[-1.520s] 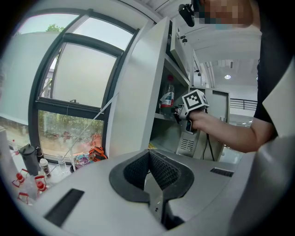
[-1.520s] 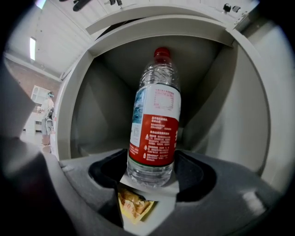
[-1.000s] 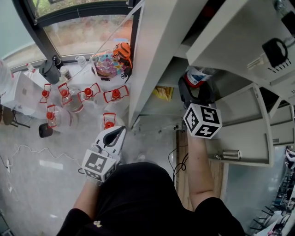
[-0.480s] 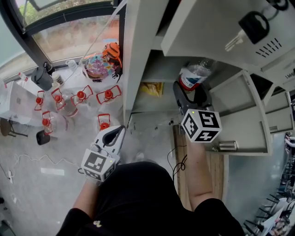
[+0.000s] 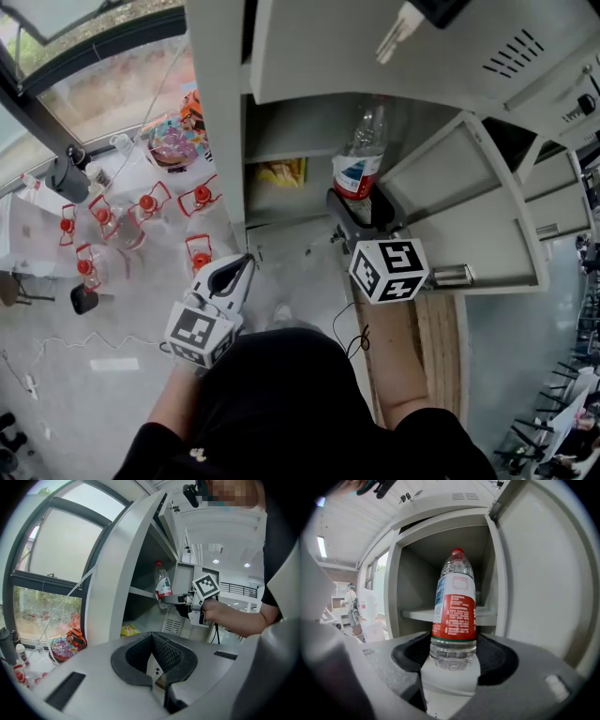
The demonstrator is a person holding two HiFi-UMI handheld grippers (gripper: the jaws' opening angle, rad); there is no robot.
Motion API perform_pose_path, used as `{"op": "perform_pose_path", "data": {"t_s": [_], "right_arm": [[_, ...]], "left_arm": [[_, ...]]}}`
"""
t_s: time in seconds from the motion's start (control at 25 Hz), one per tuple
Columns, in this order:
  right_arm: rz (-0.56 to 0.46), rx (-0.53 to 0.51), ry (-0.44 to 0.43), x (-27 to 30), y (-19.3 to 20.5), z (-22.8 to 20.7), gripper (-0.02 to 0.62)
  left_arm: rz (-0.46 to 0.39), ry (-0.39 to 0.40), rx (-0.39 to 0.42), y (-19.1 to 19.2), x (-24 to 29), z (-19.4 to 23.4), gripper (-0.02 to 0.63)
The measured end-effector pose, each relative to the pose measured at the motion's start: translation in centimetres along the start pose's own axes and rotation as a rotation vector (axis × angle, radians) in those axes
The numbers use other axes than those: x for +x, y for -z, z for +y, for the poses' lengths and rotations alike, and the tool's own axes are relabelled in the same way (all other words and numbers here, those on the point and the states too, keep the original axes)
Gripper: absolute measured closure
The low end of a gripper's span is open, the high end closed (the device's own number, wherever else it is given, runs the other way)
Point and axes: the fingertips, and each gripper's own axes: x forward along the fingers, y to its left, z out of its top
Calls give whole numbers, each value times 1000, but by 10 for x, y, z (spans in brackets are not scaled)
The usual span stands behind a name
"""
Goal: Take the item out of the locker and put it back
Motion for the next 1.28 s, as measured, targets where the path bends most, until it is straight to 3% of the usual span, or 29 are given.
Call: {"op": "perform_pose_path", "data": {"t_s": [0.56, 1.28], "right_arm": [[0, 58, 22, -42, 54, -1, 313], [-3, 73, 59, -72, 66, -4, 314]], "left_arm": [[42, 150, 41, 3, 34, -37, 592], [62, 219, 58, 4, 50, -52, 592]]}}
